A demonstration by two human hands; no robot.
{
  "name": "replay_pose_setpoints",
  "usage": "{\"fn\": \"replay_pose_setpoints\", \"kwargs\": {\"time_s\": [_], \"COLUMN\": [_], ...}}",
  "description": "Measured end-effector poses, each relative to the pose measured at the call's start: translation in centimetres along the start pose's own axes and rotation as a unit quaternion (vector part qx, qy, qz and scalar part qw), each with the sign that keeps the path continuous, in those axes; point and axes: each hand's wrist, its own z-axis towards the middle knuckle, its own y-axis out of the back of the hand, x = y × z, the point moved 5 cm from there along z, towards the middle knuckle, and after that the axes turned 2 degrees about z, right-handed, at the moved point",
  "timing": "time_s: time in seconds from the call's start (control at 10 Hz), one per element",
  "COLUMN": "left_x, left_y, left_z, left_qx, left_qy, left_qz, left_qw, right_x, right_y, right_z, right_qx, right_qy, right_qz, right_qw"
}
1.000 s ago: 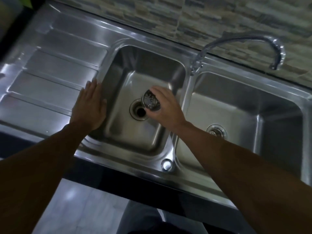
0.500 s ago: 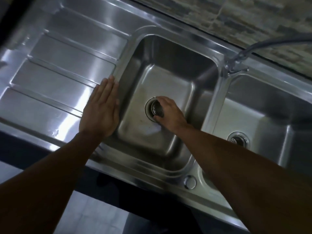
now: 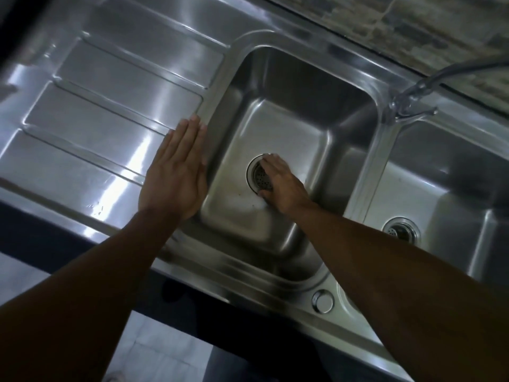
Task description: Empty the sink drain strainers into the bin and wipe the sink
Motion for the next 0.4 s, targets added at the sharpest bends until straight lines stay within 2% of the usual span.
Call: {"fn": "replay_pose_setpoints", "kwargs": {"time_s": [0.3,0.4], "left_x": [-0.5,-1.6], "left_y": [1.1,1.9], "left_z": [0.1,0.7], "left_qx": [0.031,0.085], "left_qy": [0.017,0.06], "left_qz": [-0.031,-0.055], "left_qw": [0.999,0.993], "right_x": [1.7,3.0], "right_y": [3.0,5.3], "right_z": [-3.3,-5.6], "right_qx": [-0.031,-0.046], "right_qy": [0.005,0.016], "right_qz": [0.016,0.016], "right_qw": [0.999,0.999]}}
